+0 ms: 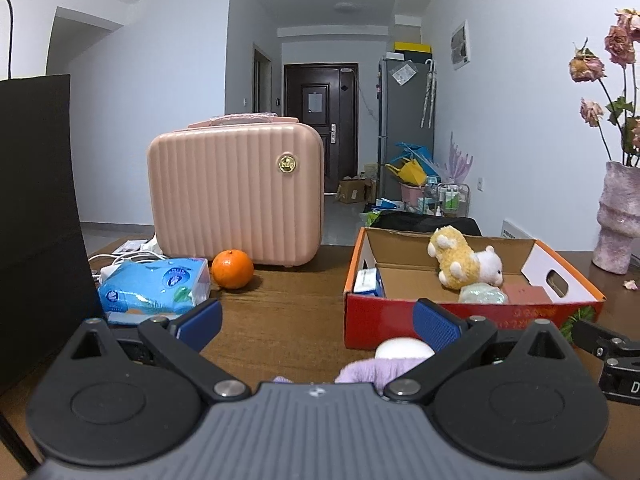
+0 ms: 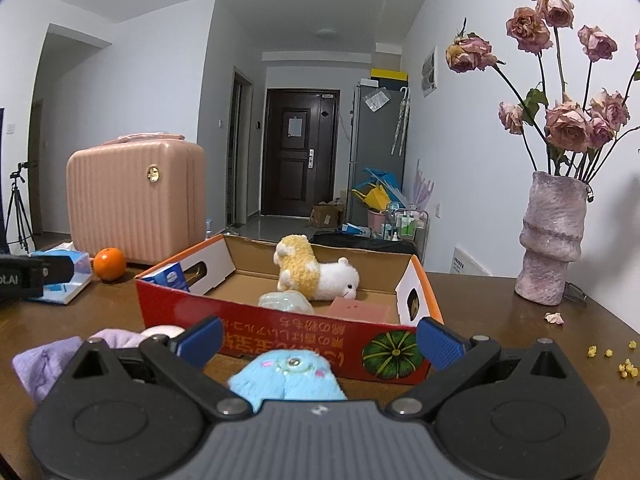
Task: Organize soft objects
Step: 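Move both tools back toward the remaining soft items on the table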
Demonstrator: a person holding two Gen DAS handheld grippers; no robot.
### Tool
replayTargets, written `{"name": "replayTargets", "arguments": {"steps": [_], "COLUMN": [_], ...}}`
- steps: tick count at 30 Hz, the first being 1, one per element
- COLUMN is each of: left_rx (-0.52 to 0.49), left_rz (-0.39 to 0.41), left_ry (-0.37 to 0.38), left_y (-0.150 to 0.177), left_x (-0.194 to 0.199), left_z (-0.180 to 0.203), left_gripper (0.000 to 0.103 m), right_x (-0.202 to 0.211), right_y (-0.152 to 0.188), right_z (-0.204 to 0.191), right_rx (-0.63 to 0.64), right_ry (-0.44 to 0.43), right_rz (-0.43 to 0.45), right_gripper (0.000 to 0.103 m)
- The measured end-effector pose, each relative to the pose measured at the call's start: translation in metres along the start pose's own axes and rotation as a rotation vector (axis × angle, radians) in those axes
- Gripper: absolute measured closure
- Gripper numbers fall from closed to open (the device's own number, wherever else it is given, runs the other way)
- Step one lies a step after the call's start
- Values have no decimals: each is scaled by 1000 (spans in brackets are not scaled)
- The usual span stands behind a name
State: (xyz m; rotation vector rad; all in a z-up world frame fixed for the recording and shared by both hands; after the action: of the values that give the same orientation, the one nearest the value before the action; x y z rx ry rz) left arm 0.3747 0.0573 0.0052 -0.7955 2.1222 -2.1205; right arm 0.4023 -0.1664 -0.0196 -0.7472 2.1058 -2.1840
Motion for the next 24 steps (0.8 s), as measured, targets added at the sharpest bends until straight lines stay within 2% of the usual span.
{"name": "replayTargets", "arguments": {"steps": [24], "left_rx": [-6], "left_rz": [-39], "left_ry": [60], "left_y": [32], "left_x": [36], "left_z": [-33], "left_gripper": [0], "right_x": [39], "right_y": [23], "right_z": [-24], "right_rx": [-3], "right_ry": [-32], "right_rz": [-13], "right_gripper": [0]}}
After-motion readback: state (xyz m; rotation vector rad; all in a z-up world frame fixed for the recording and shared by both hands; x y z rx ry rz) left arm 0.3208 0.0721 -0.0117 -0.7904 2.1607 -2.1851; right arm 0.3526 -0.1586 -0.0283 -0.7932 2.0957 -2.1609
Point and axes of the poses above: each gripper's, at about its wrist camera, not at the fingertips, and x roughly against the way its jaws point, z to its right, y to its underside, the point moved 7 cm from there along -x, roughly the way its jaws point, and after that the axes turned 10 degrees about -y, right-handed, at the moved point
